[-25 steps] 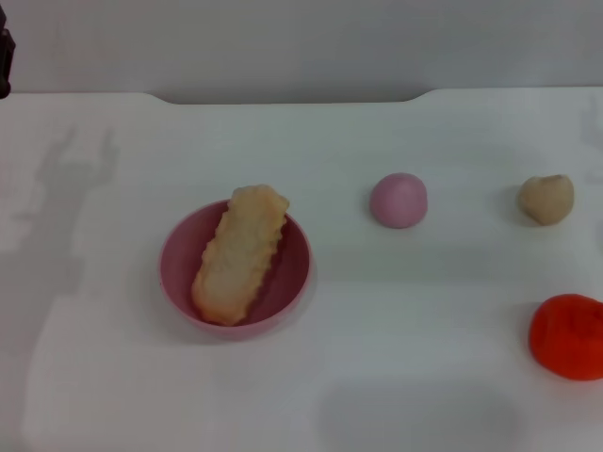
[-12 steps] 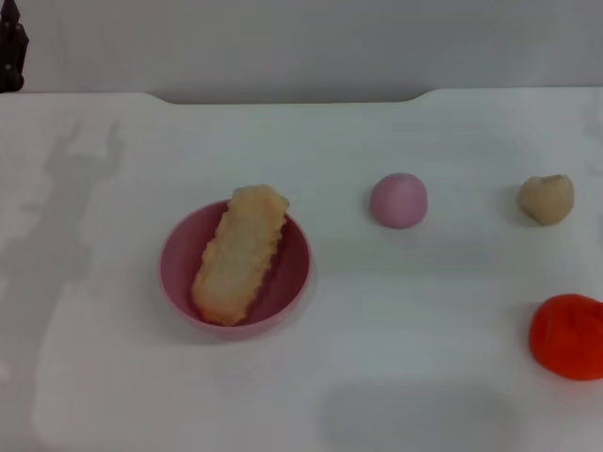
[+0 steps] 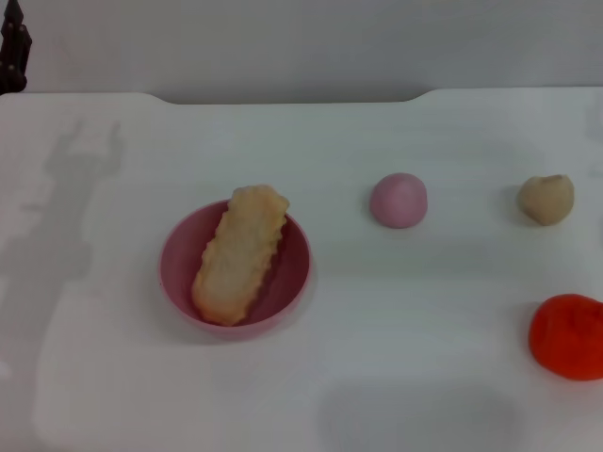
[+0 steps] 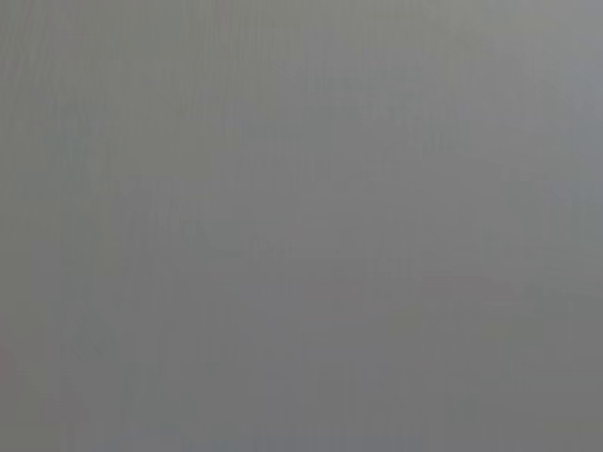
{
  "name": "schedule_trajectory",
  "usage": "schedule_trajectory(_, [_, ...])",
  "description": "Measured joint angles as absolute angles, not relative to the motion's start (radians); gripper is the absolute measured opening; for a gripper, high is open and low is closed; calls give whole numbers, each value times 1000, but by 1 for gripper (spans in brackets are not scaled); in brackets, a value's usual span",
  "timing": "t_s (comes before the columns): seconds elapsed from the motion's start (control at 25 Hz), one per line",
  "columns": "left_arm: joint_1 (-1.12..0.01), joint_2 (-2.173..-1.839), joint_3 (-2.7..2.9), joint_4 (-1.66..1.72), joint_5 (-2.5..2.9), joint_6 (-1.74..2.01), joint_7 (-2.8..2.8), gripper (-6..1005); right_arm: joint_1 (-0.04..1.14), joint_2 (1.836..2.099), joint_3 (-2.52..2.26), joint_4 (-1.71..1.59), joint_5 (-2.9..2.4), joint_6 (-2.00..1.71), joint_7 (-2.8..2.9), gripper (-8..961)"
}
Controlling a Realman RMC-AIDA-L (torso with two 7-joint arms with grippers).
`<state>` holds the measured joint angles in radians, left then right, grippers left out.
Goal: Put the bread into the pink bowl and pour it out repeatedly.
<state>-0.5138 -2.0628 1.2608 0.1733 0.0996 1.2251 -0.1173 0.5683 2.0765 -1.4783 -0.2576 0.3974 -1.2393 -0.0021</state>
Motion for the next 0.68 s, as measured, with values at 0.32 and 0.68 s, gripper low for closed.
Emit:
schedule_trajectory(0.32, [-505,-2063,1261,177,100,1231,-128,534,573,2077,-1478,-259,397,-1239,-1,483])
schedule_trajectory(0.68, [-505,-2063,1265,177,99,1232,-129,534,573,2078,-1479,-260,397,-1240,-1,483])
